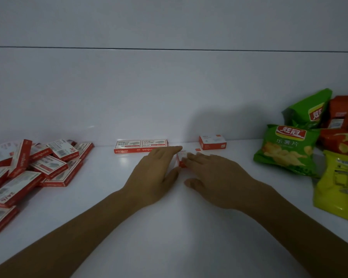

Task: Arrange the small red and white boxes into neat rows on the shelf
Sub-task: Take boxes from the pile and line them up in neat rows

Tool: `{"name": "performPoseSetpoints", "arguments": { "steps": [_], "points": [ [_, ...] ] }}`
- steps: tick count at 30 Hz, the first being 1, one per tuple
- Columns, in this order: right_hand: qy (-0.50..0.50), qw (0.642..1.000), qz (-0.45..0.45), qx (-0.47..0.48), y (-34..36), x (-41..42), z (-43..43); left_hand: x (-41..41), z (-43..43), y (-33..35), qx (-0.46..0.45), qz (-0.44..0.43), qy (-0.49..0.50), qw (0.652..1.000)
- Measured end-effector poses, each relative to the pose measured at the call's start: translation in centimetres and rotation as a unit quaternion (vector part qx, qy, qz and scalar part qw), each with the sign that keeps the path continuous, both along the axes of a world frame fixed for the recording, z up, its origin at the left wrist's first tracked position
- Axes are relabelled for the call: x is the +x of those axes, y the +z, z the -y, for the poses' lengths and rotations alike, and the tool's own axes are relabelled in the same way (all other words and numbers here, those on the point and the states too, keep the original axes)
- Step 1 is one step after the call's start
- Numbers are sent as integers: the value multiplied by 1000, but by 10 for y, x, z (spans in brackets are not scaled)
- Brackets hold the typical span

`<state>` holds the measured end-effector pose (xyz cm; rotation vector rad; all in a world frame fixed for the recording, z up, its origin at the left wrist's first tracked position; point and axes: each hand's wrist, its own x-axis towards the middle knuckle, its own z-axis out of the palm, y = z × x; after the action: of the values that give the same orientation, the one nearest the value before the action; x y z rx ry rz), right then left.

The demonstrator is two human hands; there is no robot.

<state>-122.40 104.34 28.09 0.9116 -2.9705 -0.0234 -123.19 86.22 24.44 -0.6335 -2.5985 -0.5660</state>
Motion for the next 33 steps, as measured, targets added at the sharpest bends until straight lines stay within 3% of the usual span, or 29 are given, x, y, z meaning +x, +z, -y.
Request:
{"name": "performPoseSetpoints", "arguments": {
  "steps": [9,24,29,33],
  "points": [
    [-36,998,-38,-36,-21,-38,-1,-1,-1,0,-23,-1,3,1000],
    [-56,991,2,-118,-30,-51,-6,2,-2,3,21,50,25,998],
    [-101,976,-121,-147,-26,-47,-8,2,-2,2,24,47,27,998],
    [-135,972,-117,-154,-27,-48,-15,2,-2,3,27,50,30,998]
  ]
}}
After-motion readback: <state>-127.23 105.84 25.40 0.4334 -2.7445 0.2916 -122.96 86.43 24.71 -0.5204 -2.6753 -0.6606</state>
